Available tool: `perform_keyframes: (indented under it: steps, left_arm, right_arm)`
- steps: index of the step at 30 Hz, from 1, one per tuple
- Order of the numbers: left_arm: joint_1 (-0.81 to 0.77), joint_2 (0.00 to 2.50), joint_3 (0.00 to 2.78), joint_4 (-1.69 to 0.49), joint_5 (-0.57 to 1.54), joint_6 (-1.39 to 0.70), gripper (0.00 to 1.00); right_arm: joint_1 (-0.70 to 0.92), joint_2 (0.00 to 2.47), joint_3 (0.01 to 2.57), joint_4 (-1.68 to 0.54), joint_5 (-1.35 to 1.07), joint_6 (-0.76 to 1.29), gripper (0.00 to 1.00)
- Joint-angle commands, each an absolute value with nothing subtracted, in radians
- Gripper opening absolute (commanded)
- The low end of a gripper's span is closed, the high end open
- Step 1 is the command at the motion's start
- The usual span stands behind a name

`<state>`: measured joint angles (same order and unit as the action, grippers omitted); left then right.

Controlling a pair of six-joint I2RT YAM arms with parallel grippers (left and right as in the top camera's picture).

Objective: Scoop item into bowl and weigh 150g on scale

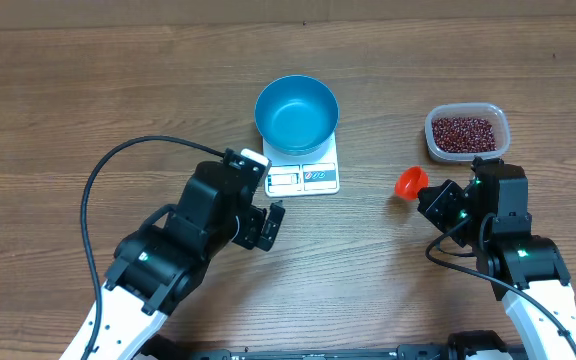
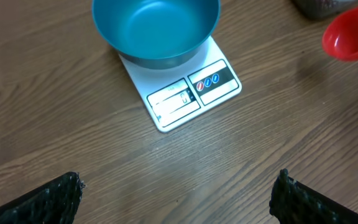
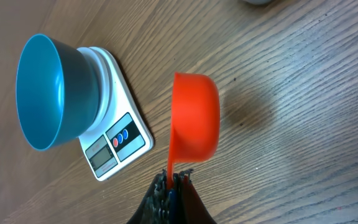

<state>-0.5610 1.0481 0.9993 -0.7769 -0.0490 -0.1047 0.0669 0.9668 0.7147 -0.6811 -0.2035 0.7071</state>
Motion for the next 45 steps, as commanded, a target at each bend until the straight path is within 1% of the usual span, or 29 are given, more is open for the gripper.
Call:
perform_keyframes:
  steps: [1, 31, 39, 45]
  left_arm:
    - [-0.556, 1.073, 0.989, -0.774, -0.059, -0.116, 0.99]
    - [-0.556, 1.078, 0.989, -0.773, -0.059, -0.115, 0.99]
    - [-0.556, 1.078, 0.989, -0.694, -0.064, -0.086, 0.99]
    - [-0.556, 1.078, 0.989, -0.674, -0.086, -0.059, 0.99]
  right_arm:
    - [0.071, 0.956, 0.744, -0.672, -0.203, 0.709, 0.04]
    - [0.071, 0.956, 0.744, -0.667, -0.203, 0.706, 0.04]
    - [0.071, 0.956, 0.744, -0.67, -0.202, 0.705, 0.04]
    - [0.071, 0.956, 0.744, -0.668, -0.202, 0.705, 0.04]
